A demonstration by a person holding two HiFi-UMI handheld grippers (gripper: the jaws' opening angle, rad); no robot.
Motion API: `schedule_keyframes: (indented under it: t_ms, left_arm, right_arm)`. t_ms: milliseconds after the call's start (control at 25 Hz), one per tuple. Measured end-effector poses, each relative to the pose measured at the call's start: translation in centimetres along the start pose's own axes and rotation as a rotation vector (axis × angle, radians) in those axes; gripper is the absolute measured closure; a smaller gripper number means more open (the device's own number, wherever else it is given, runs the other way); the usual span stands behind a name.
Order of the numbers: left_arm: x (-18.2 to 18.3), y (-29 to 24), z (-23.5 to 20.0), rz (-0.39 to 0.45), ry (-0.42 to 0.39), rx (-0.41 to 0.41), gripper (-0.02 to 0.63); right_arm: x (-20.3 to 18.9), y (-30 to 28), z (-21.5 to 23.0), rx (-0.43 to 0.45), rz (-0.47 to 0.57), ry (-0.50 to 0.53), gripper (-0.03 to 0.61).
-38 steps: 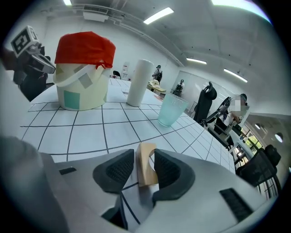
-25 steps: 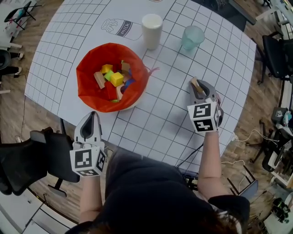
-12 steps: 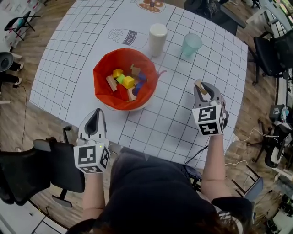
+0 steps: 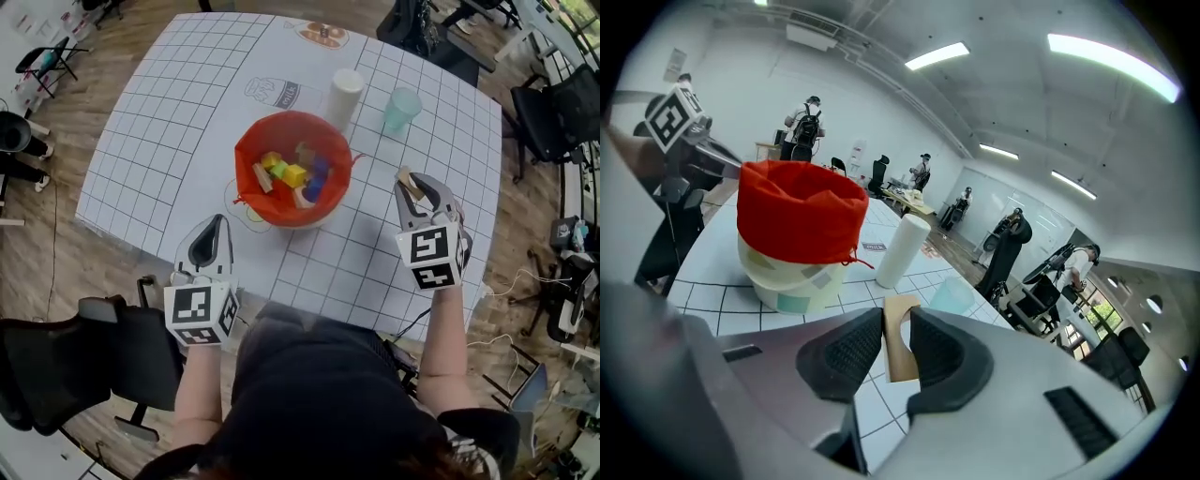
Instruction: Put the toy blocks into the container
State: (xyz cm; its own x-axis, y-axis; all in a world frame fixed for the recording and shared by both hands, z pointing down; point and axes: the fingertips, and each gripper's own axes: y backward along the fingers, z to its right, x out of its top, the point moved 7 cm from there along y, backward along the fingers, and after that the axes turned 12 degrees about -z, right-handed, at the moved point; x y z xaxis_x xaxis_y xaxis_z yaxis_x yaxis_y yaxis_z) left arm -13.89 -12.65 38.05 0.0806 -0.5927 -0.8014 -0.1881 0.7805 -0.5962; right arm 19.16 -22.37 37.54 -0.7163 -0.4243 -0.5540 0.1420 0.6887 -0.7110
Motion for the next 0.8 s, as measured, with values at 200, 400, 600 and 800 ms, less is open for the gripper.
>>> schedule_keyframes:
  t_ms: [200,400,600,800]
  left_arm:
    - [1.2,0.7,-1.3,0.034,-0.021,-0.026,0.588]
    - [2.4,1.1,-2.0,0.071,-0.041,-0.057,0.588]
    - [3.2,1.2,-2.0,0.092,-0.060,-0.088,0.589]
    - [3.6,1.0,-1.5,0.098,-0.077,-0.108,0.588]
  right_arm:
    - [3.5,1.7,-1.5,0.008,0.057,0.020,0.469]
    - [8.1,3.9,-2.5,0.029,0.183,0.012,0.469]
    - [12.3,5.3,-4.9,0.081,0.286,0.099,0.468]
    - [14.3,4.5,-8.0,0.162,0.303,0.171,0.468]
